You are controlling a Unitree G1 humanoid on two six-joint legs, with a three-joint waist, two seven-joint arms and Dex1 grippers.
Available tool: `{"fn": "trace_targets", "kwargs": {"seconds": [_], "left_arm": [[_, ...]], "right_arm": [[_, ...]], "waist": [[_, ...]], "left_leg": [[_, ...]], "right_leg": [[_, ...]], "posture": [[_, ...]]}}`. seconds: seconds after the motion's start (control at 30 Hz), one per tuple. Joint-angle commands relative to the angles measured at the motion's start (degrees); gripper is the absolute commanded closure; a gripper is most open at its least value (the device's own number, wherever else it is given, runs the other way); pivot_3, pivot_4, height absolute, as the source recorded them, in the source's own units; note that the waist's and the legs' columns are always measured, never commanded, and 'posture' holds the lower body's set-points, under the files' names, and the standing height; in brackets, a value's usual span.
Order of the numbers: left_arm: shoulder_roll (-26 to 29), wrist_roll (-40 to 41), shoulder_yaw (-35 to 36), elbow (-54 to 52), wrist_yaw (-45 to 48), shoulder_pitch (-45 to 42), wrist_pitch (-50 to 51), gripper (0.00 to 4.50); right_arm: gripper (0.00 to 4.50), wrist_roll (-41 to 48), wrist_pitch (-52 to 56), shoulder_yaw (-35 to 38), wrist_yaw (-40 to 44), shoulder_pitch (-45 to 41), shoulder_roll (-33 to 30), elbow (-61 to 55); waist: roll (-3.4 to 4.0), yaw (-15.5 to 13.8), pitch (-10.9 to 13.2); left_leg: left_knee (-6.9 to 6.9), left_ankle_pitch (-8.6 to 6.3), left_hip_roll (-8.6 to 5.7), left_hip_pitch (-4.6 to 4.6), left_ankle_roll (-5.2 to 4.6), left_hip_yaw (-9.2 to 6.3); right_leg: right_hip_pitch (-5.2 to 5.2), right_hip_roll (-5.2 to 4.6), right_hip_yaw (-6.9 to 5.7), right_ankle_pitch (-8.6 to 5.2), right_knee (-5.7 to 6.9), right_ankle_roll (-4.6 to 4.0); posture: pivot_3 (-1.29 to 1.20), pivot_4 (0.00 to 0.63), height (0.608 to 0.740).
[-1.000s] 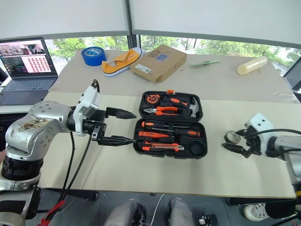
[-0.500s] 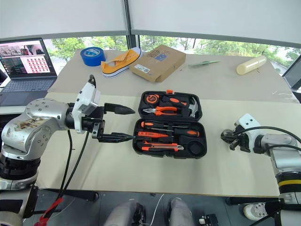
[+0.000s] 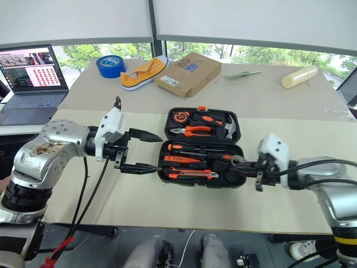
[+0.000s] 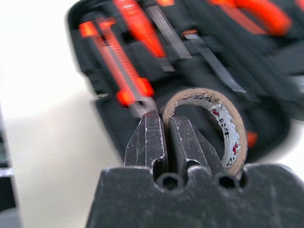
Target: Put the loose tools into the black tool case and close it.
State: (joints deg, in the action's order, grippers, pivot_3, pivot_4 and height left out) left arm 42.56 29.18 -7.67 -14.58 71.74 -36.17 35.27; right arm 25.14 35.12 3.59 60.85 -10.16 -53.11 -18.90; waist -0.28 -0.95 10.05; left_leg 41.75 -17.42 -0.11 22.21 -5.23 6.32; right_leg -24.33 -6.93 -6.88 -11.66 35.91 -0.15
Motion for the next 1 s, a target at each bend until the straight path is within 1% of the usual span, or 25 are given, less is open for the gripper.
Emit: {"fn": "trace_targets", "kwargs": {"seconds": [0.03, 0.2, 0.27, 0.3, 0.37, 0.4, 0.5, 0.63, 0.7, 0.77, 0.8, 0.83, 0.87, 0.9, 0.97, 1.0], "left_arm": [[0.05, -0.25, 0.19, 0.07, 0.6, -1.87, -1.5, 0.0], [0.42, -0.74, -0.13, 0.81, 0.98, -2.32, -2.2, 0.0], [0.59, -1.0, -0.19, 1.06, 1.17, -2.3, -2.55, 0.0], [0.63, -1.12, -0.17, 1.11, 1.26, -2.23, -2.69, 0.0], [0.59, -1.35, -0.19, 1.39, 1.41, -2.31, -2.95, 0.0], [0.58, -1.44, -0.2, 1.5, 1.46, -2.33, -3.05, 0.0], [0.49, -1.71, -0.22, 1.89, 1.62, -2.47, -3.38, 0.0], [-0.06, -2.7, -0.49, 3.69, 1.62, -3.62, -4.24, 0.0], [-0.25, -3.39, -0.4, 4.67, 0.67, -3.84, -4.45, 0.0], [-0.58, -5.05, -0.08, 7.29, -1.77, -4.01, -4.36, 0.0], [-0.78, -6.1, 0.14, 9.05, -3.18, -4.0, -4.43, 0.0], [-1.01, -7.52, 0.34, 11.37, -5.08, -3.99, -4.43, 0.26], [-1.18, -8.74, 0.44, 13.27, -6.52, -3.94, -4.87, 0.52], [-1.1, -10.32, 0.21, 15.25, -7.63, -3.63, -5.9, 0.75], [-0.92, -12.96, -0.28, 18.55, -9.14, -2.78, -8.17, 1.5], [-1.09, -13.95, -0.45, 20.16, -9.72, -2.64, -9.07, 1.92]], "right_arm": [[4.45, -3.45, -1.38, -2.06, -2.19, 1.17, -0.33, -1.17], [4.45, -4.37, -1.74, -3.27, -2.03, 2.93, -0.59, -1.74], [3.7, -4.53, -1.79, -3.35, -1.96, 3.13, -0.78, -2.18], [3.52, -4.45, -1.74, -3.28, -1.84, 3.24, -0.94, -2.62], [2.81, -3.48, -1.23, -2.67, -1.21, 3.49, -1.41, -4.18], [2.56, -3.05, -1.05, -2.37, -0.95, 3.69, -1.7, -4.96], [1.57, -1.95, -0.46, -1.43, -0.42, 4.14, -2.37, -6.72], [0.17, 0.17, 0.9, 1.65, 0.62, 3.82, -4.57, -8.41], [0.17, 1.08, 1.36, 3.69, 0.73, 2.65, -5.32, -7.08], [0.17, 2.66, 2.85, 6.61, -0.47, -0.39, -4.95, -2.58], [0.43, 3.06, 3.45, 7.87, -1.54, -2.13, -4.47, 0.31], [0.74, 3.12, 3.63, 9.01, -2.5, -3.74, -4.08, 3.62], [0.94, 2.72, 3.35, 9.54, -3.23, -4.78, -3.84, 6.06], [1.31, 1.7, 2.46, 9.69, -4.16, -5.68, -3.59, 8.75], [1.93, -0.58, 0.06, 9.23, -5.58, -6.94, -3.16, 13.45], [2.32, -1.66, -1.17, 8.7, -5.98, -7.64, -2.9, 15.75]], "waist": [[0.0, -0.07, 0.0], [0.0, 0.07, 0.0], [0.0, 0.09, 0.0], [0.0, 0.08, 0.0], [0.0, 0.04, 0.0], [0.0, 0.03, 0.0], [0.0, -0.08, 0.0], [0.0, -0.06, 0.0], [0.0, -0.08, 0.0], [-0.01, -0.05, 0.01], [-0.01, -0.04, 0.01], [-0.02, -0.03, 0.01], [-0.02, -0.02, 0.01], [-0.02, -0.08, 0.01], [-0.03, -0.1, 0.01], [-0.03, -0.08, 0.01]], "left_leg": [[0.0, 0.0, 0.0, 0.02, 0.0, 0.0], [0.0, 0.01, 0.0, 0.03, 0.0, 0.02], [0.0, 0.01, 0.01, 0.01, 0.0, 0.02], [0.0, 0.0, 0.02, 0.01, 0.0, 0.01], [-0.01, 0.0, 0.02, 0.01, 0.0, 0.01], [-0.01, 0.0, 0.02, 0.02, 0.0, 0.0], [-0.01, 0.0, 0.02, 0.03, 0.0, -0.01], [0.0, 0.0, 0.02, 0.03, -0.01, 0.0], [0.0, 0.0, 0.03, 0.03, -0.01, -0.01], [0.0, 0.0, 0.03, 0.03, -0.01, -0.01], [0.0, 0.0, 0.03, 0.03, -0.01, 0.0], [0.0, 0.0, 0.02, 0.03, -0.01, 0.01], [0.0, 0.0, 0.03, 0.02, -0.01, 0.01], [0.0, 0.0, 0.02, 0.01, -0.01, 0.02], [-0.01, 0.0, 0.03, 0.03, -0.02, 0.01], [-0.03, 0.0, 0.03, 0.04, -0.02, 0.01]], "right_leg": [[-0.02, 0.0, 0.0, 0.0, 0.0, 0.0], [-0.03, 0.06, -0.02, 0.0, 0.01, 0.0], [-0.01, 0.08, -0.02, -0.02, 0.01, 0.03], [-0.02, 0.1, -0.02, -0.05, 0.01, 0.08], [-0.02, 0.31, -0.01, -0.05, 0.0, 0.08], [-0.02, 0.31, -0.01, -0.05, -0.01, 0.07], [-0.02, 0.3, -0.01, -0.04, -0.02, 0.06], [-0.03, 0.29, 0.02, -0.04, -0.02, 0.07], [-0.03, 0.27, 0.02, -0.04, -0.02, 0.07], [-0.03, 0.27, 0.02, -0.01, -0.03, 0.01], [-0.02, 0.28, 0.03, 0.0, -0.03, 0.0], [-0.03, 0.29, 0.03, 0.0, -0.03, 0.0], [-0.01, 0.3, 0.02, 0.01, -0.03, -0.01], [-0.01, 0.31, 0.02, 0.01, -0.03, -0.02], [-0.03, 0.33, -0.01, 0.01, -0.02, -0.02], [-0.04, 0.34, -0.03, 0.02, -0.02, -0.03]], "posture": [[0.0, 0.15, 0.731], [0.0, 0.15, 0.731], [0.0, 0.15, 0.731], [0.0, 0.15, 0.731], [0.0, 0.15, 0.731], [0.0, 0.15, 0.731], [0.0, 0.15, 0.731], [0.0, 0.15, 0.731], [0.0, 0.15, 0.731], [0.0, 0.15, 0.731], [0.0, 0.15, 0.731], [0.0, 0.15, 0.731], [0.0, 0.15, 0.731], [0.0, 0.15, 0.731], [0.0, 0.15, 0.731], [0.0, 0.15, 0.731]]}}
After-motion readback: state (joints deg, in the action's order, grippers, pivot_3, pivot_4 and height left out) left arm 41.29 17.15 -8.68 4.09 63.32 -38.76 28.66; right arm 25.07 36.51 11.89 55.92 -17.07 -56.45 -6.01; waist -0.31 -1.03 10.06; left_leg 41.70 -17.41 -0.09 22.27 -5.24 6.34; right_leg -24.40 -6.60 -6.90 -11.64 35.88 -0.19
